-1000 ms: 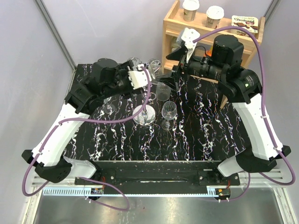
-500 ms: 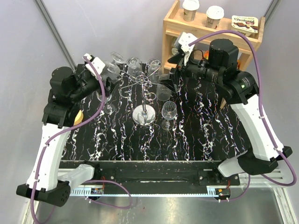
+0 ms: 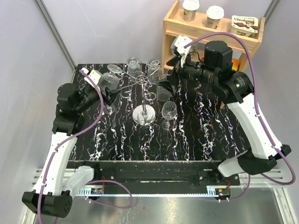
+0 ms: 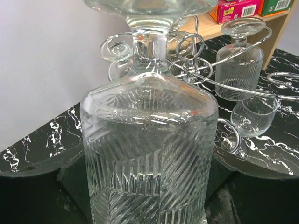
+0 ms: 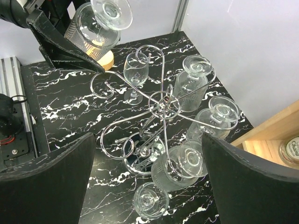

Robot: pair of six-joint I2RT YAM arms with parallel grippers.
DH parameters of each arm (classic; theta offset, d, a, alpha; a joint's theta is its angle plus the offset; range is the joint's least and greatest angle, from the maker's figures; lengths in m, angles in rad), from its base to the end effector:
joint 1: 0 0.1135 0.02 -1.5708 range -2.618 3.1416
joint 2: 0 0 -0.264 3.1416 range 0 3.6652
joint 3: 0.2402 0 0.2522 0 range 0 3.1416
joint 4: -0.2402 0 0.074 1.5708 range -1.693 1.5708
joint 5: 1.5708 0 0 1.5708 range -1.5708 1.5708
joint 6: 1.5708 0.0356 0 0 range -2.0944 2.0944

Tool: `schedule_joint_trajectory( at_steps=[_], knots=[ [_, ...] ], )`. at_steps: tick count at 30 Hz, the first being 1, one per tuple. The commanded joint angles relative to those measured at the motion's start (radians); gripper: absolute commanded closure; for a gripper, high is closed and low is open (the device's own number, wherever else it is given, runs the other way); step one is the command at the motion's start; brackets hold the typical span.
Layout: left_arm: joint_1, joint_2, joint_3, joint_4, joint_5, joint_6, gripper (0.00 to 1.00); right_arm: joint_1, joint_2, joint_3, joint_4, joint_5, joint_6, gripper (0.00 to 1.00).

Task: Place the wine glass upside down on the wine glass rack
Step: Turn the wine glass upside down at the wine rack.

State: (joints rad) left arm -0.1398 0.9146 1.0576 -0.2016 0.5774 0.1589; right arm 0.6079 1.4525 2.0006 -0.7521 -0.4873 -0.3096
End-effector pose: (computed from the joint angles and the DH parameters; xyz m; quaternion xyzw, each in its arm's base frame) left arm 0.1919 -0.0466 0.4109 0.2969 0.6606 -0.2008 0.6596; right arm 0.2120 0.1678 0.5331 -0.4698 0.6073 0.2760 0.5782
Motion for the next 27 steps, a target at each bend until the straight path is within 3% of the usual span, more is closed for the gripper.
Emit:
schedule_joint_trajectory(
  at_steps=[1,11,18,27],
  knots=[
    [0.032,-0.028,-0.036,0.192,0.032,-0.047,1.0,0.004,-0.007,-0.013,0.043,0.003,-0.008,0.01],
    [0.109,-0.01,-0.059,0.324,0.076,-0.125,1.0,0.006,-0.037,-0.074,0.05,0.012,-0.031,0.01],
    [0.118,-0.01,-0.166,0.433,0.14,-0.127,1.0,0.004,-0.035,-0.091,0.059,0.018,-0.031,0.0],
    [0.118,0.02,-0.344,0.735,0.202,-0.154,1.0,0.006,-0.015,-0.091,0.066,0.01,-0.028,0.0]
  ],
)
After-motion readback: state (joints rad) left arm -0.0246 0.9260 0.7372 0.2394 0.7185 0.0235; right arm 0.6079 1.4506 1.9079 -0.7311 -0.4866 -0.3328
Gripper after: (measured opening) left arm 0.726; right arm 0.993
